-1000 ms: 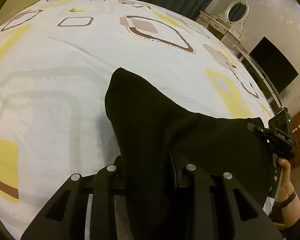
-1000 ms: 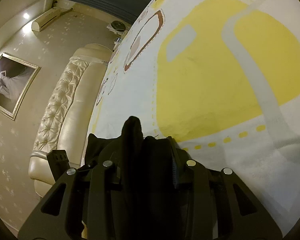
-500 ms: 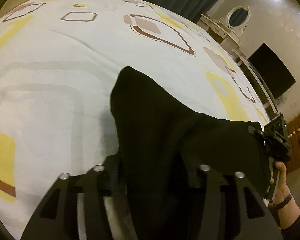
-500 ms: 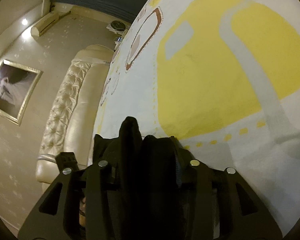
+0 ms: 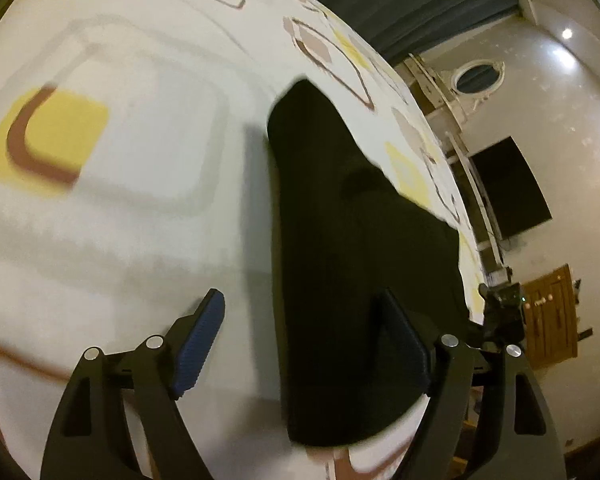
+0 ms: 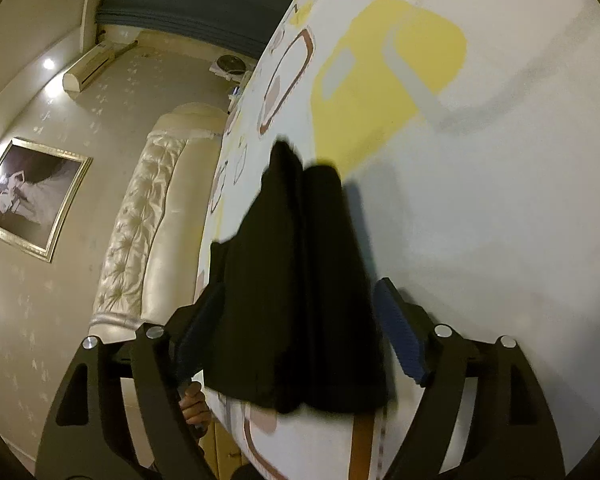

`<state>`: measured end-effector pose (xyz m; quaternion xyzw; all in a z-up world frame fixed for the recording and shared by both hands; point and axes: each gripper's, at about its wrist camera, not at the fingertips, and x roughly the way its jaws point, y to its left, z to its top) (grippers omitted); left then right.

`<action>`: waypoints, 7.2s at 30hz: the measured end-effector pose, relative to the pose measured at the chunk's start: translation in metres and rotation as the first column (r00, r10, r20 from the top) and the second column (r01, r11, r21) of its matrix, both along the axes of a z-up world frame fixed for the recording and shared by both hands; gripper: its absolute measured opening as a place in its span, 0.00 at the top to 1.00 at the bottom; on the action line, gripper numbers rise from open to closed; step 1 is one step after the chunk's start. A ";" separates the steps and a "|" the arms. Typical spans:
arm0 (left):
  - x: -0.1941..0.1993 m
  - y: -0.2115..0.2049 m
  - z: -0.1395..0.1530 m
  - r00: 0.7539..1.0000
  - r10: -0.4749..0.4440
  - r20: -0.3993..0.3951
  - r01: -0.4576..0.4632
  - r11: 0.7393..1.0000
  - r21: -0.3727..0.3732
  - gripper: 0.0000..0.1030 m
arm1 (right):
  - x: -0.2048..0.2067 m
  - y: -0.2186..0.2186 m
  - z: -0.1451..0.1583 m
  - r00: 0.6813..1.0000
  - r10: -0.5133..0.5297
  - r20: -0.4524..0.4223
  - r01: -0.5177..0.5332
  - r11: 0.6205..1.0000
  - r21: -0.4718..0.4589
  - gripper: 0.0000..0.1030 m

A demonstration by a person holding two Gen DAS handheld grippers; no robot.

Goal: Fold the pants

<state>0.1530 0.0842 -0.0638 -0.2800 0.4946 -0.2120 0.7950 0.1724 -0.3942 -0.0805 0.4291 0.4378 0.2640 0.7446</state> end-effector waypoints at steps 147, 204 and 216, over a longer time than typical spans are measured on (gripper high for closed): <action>-0.170 -0.089 0.052 0.955 0.058 0.291 -0.221 0.794 0.567 0.16 | -0.188 0.083 0.043 0.981 0.036 0.190 0.119 0.664 -0.738 0.21; -0.168 -0.103 0.046 0.958 0.041 0.282 -0.223 0.726 0.651 0.16 | -0.188 0.088 0.031 0.986 0.050 0.159 0.084 0.675 -0.733 0.21; -0.168 -0.102 0.047 0.957 0.046 0.286 -0.229 0.726 0.649 0.16 | -0.186 0.089 0.030 0.986 0.058 0.154 0.075 0.674 -0.735 0.21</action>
